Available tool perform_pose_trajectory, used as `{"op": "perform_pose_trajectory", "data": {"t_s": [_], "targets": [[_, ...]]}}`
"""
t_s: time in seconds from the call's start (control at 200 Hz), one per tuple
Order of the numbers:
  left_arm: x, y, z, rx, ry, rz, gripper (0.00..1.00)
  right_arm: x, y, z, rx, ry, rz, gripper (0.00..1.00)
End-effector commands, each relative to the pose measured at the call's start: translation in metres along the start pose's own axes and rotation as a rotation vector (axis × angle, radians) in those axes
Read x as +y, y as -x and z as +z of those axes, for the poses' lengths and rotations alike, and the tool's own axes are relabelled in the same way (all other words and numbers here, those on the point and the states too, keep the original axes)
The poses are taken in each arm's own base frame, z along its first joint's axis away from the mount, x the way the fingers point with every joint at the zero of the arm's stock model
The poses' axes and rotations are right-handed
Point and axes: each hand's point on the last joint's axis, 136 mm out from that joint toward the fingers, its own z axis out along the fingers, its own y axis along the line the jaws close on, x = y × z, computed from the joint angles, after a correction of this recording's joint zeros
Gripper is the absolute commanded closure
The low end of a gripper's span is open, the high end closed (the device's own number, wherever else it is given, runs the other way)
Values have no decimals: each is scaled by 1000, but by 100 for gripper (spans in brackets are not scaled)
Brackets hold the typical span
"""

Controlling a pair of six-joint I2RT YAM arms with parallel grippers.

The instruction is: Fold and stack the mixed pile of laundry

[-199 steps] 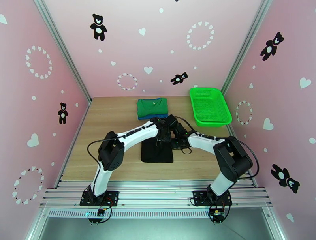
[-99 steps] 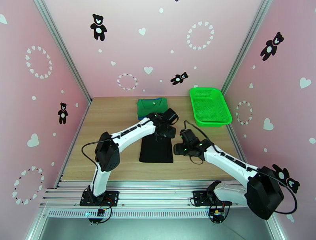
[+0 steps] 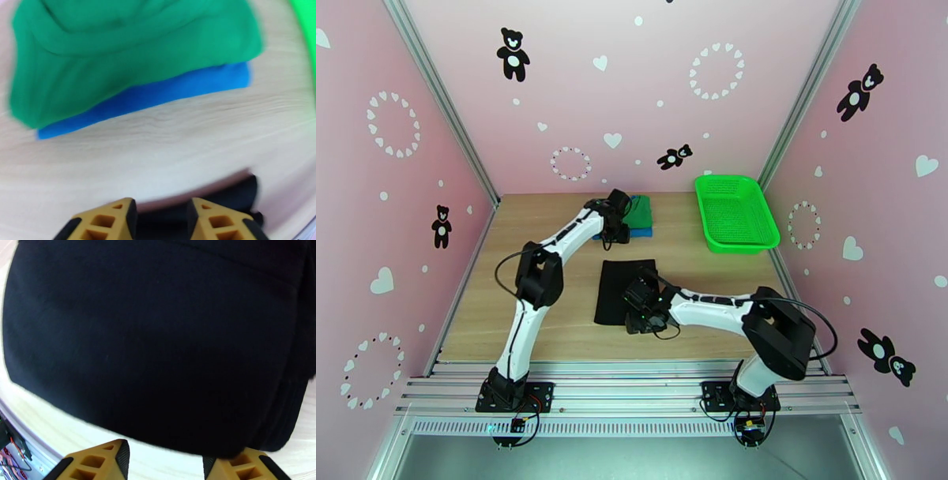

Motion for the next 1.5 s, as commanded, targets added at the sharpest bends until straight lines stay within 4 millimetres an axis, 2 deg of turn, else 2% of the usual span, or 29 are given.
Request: {"op": "perform_pose_trajectory", "data": {"t_s": [0.0, 0.15, 0.295, 0.465, 0.561, 0.676, 0.831, 0.901, 0.976, 1.181, 1.336, 1.497], "targets": [[-8, -25, 10, 84, -38, 43, 62, -10, 13, 2, -11, -76, -14, 48], [5, -56, 24, 129, -22, 13, 64, -34, 32, 11, -7, -126, -38, 49], [27, -91, 20, 157, 34, -15, 65, -55, 62, 15, -24, -168, -129, 50], [55, -126, -8, 128, 113, -65, 65, -79, 112, 11, -36, -205, -219, 50], [68, -140, -28, 101, 155, -92, 65, -90, 133, -2, -45, -228, -227, 48], [85, -143, -53, 49, 235, -117, 64, -100, 132, -23, -57, -257, -201, 42], [105, -132, -86, -13, 359, -129, 58, -96, 109, -45, -77, -181, -109, 35], [103, -128, -96, -31, 355, -137, 54, -88, 104, -50, -95, -118, -76, 33], [93, -129, -101, -36, 305, -140, 50, -80, 102, -51, -96, -65, -52, 33], [37, -138, -95, -42, 44, -137, 40, -67, 108, -35, -77, -7, -3, 32], [23, -147, -64, 19, -2, -135, 32, -64, 108, -8, -31, 6, 19, 32], [30, -158, -20, 96, 51, -138, 30, -69, 103, 21, 16, -16, 38, 33]]}}
